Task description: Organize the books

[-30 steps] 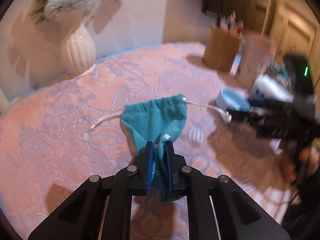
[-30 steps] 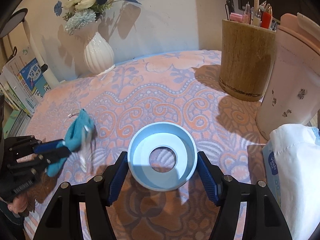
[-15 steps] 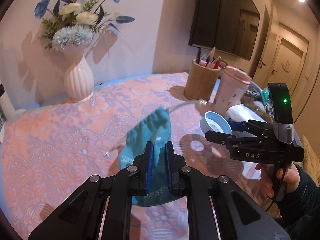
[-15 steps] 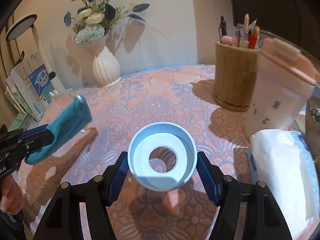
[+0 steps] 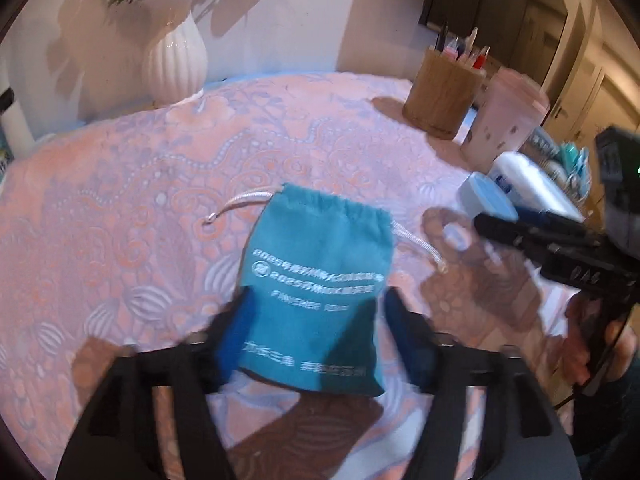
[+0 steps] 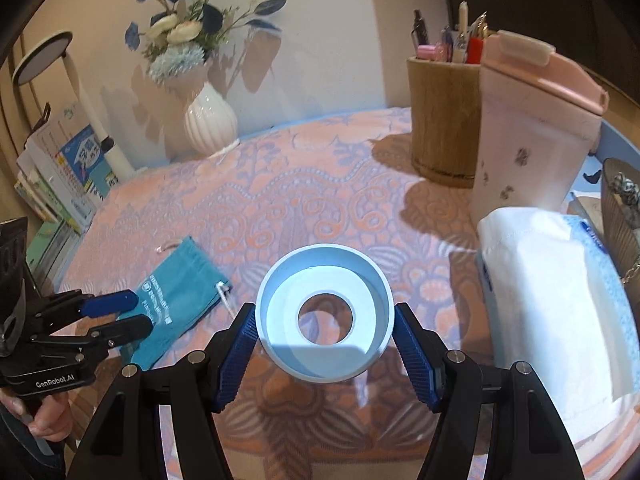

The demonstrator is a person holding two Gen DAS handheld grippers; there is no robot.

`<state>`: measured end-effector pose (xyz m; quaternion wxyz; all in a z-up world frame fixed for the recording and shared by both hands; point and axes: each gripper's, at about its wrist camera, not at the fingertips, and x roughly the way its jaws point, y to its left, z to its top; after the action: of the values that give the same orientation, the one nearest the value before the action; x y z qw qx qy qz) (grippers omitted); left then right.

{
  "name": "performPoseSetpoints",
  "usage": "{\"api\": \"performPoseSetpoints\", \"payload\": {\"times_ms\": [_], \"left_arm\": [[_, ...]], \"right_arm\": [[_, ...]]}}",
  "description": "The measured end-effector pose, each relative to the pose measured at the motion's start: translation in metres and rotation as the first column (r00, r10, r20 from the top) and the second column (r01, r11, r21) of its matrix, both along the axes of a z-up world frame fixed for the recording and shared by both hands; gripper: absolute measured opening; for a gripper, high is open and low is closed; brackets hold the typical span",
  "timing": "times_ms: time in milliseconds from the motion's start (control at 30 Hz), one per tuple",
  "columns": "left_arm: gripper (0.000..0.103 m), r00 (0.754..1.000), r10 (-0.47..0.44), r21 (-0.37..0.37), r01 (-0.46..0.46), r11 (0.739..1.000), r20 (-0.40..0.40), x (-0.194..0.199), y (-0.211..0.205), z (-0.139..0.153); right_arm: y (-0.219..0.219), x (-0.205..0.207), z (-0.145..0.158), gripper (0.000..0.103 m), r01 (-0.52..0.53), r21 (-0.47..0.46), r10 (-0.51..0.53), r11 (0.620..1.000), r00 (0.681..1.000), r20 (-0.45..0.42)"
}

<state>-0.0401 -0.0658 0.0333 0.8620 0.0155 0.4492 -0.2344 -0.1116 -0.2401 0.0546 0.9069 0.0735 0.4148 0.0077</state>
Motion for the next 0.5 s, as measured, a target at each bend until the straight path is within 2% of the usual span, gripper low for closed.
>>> {"api": "performPoseSetpoints", "payload": {"times_ms": [100,167,200,267,400,467,500], "left_arm": [[0.082,1.0,-0.012,-0.07,0.013,0.997,0.027,-0.003,0.005,0.013],[0.098,0.999,-0.016,-0.09,0.02,0.996,0.041,-0.002,0.007,0.018],[0.102,0.998,-0.007,-0.066,0.01,0.998,0.057,-0.002,0.007,0.018],[0.102,0.998,-0.022,-0.001,0.022,1.0,0.058,-0.001,0.002,0.013],[0.102,0.997,-0.078,0.075,0.079,0.994,-0.027,0.01,-0.014,-0.013],[0.101,0.996,-0.077,0.112,0.083,0.99,-0.053,0.015,-0.021,-0.026],[0.092,0.998,-0.064,0.145,0.068,0.987,-0.029,0.015,-0.023,-0.028]], "right_arm": [[0.003,-0.002,-0.001,0.066,-0.016,0.007,0.016,1.0,1.0,0.004],[0.004,-0.003,-0.001,0.066,-0.018,0.007,0.018,1.0,1.0,0.007],[0.003,-0.003,-0.002,0.066,-0.017,0.011,0.017,1.0,1.0,0.006],[0.0,-0.002,-0.002,0.066,-0.009,0.02,0.009,1.0,1.0,0.002],[-0.007,0.0,-0.006,0.066,0.004,0.043,-0.004,0.999,1.0,-0.011],[-0.007,0.002,-0.007,0.066,0.008,0.053,-0.007,0.999,1.0,-0.019],[-0.007,0.003,-0.008,0.066,0.005,0.053,-0.004,0.999,1.0,-0.021]]}}
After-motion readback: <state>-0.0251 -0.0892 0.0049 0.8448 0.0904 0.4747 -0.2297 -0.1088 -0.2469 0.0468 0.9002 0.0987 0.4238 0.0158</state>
